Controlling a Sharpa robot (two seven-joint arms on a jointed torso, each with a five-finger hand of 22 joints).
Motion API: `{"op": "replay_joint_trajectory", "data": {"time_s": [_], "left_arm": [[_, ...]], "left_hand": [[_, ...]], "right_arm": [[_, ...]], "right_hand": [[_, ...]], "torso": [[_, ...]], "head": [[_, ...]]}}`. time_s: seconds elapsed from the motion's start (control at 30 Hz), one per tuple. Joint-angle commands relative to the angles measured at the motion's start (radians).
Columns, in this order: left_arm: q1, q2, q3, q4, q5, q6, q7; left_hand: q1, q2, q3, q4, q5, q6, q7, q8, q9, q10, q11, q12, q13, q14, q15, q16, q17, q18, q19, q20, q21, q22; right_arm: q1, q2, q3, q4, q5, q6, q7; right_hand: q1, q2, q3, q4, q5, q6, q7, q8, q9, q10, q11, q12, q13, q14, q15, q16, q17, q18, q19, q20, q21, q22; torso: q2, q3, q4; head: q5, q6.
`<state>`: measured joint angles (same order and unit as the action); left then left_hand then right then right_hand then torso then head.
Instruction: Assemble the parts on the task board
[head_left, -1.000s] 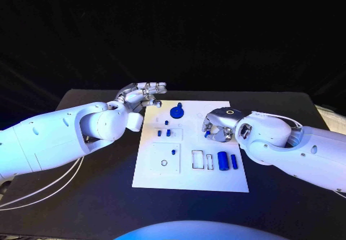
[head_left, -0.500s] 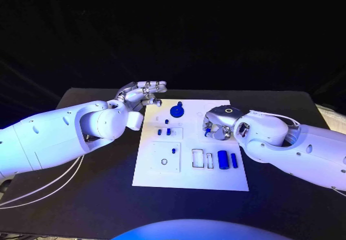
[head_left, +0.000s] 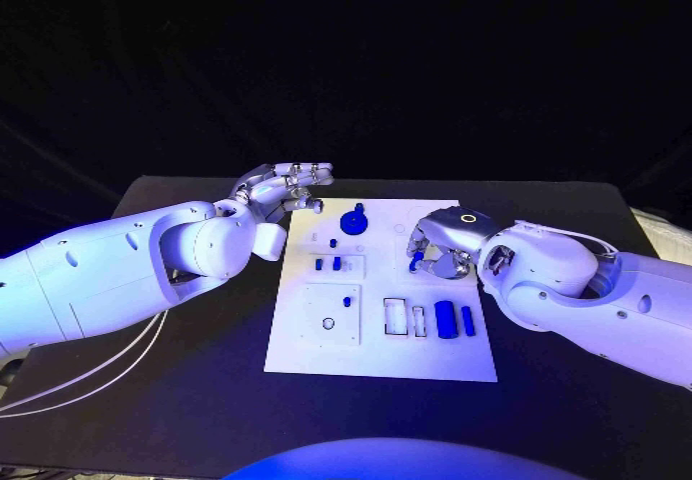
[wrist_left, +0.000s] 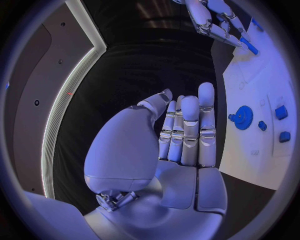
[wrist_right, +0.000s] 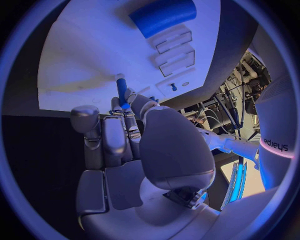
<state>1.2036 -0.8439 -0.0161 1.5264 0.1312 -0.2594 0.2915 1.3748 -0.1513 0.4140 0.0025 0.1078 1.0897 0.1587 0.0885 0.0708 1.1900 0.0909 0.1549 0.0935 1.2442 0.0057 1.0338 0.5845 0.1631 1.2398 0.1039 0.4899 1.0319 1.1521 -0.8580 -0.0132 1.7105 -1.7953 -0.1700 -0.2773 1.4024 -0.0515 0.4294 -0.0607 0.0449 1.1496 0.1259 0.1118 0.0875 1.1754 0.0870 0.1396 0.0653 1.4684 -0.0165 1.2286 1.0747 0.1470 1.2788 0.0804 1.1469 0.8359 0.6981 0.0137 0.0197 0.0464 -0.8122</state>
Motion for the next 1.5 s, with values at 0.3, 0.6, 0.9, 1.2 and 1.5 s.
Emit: {"op": "replay_joint_trajectory", "data": {"time_s": [0.3,0.6,0.9,1.2,1.5], "left_arm": [[-0.001,0.004,0.0,-0.001,0.002,0.02,0.003],[-0.001,0.006,0.0,0.0,0.002,0.02,0.004],[-0.001,0.01,0.0,0.0,0.002,0.021,0.005],[-0.001,0.01,0.0,0.001,0.002,0.021,0.004],[-0.001,0.009,0.0,0.002,0.002,0.022,0.003]], "left_hand": [[0.001,0.0,-0.004,0.0,0.005,-0.006,0.003,0.003,-0.002,-0.009,-0.002,0.005,0.001,-0.009,0.0,-0.006,-0.003,0.019,-0.004,0.002,-0.005,-0.001],[0.001,0.0,-0.004,0.0,0.005,-0.006,0.003,0.003,-0.002,-0.009,-0.002,0.005,0.001,-0.009,0.0,-0.006,-0.003,0.019,-0.004,0.002,-0.005,-0.001],[0.001,0.0,-0.004,0.0,0.005,-0.006,0.003,0.003,-0.002,-0.009,-0.002,0.005,0.001,-0.009,0.0,-0.006,-0.003,0.019,-0.004,0.002,-0.005,-0.001],[0.001,0.0,-0.004,0.0,0.005,-0.006,0.003,0.003,-0.002,-0.009,-0.002,0.005,0.001,-0.009,0.0,-0.006,-0.003,0.019,-0.004,0.002,-0.005,-0.001],[0.001,0.0,-0.004,0.0,0.005,-0.006,0.003,0.003,-0.002,-0.009,-0.002,0.005,0.001,-0.009,0.0,-0.006,-0.003,0.019,-0.004,0.002,-0.005,-0.001]], "right_arm": [[0.015,0.002,0.006,0.095,0.087,-0.056,0.023],[-0.022,0.094,-0.003,0.11,0.086,-0.041,0.056],[-0.078,0.186,-0.012,0.067,0.064,-0.03,0.088],[-0.111,0.233,-0.016,0.031,0.057,-0.023,0.104],[-0.125,0.254,-0.019,0.0,0.017,-0.02,0.079]], "right_hand": [[0.015,0.002,0.017,-0.009,0.004,0.007,0.004,0.0,-0.002,0.039,-0.026,0.0,0.002,0.027,-0.007,0.009,0.003,-0.013,0.009,0.001,0.01,0.006],[0.018,0.002,0.024,-0.014,0.004,0.006,0.006,-0.003,-0.003,0.04,-0.025,-0.004,0.002,0.027,-0.007,0.009,0.002,-0.013,0.008,0.001,0.01,0.005],[0.02,0.003,0.03,-0.018,0.004,0.004,0.007,-0.005,-0.004,0.041,-0.024,-0.007,0.002,0.026,-0.006,0.008,0.001,-0.012,0.006,0.001,0.01,0.004],[0.02,0.003,0.032,-0.019,0.004,0.004,0.008,-0.005,-0.004,0.041,-0.023,-0.008,0.002,0.026,-0.005,0.008,0.0,-0.012,0.006,0.001,0.009,0.003],[0.02,0.004,0.033,-0.02,0.004,0.004,0.008,-0.006,-0.004,0.041,-0.023,-0.009,0.002,0.026,-0.005,0.009,0.001,-0.012,0.005,0.001,0.009,0.003]], "torso": [[0.0,0.0,0.0004],[0.0,-0.0008,0.0012],[0.001,-0.0011,0.0022],[0.001,-0.0006,0.0013],[0.0,-0.0007,0.0009]], "head": [[0.003,0.002],[0.012,-0.003],[0.017,-0.006],[0.024,-0.011],[0.025,-0.014]]}}
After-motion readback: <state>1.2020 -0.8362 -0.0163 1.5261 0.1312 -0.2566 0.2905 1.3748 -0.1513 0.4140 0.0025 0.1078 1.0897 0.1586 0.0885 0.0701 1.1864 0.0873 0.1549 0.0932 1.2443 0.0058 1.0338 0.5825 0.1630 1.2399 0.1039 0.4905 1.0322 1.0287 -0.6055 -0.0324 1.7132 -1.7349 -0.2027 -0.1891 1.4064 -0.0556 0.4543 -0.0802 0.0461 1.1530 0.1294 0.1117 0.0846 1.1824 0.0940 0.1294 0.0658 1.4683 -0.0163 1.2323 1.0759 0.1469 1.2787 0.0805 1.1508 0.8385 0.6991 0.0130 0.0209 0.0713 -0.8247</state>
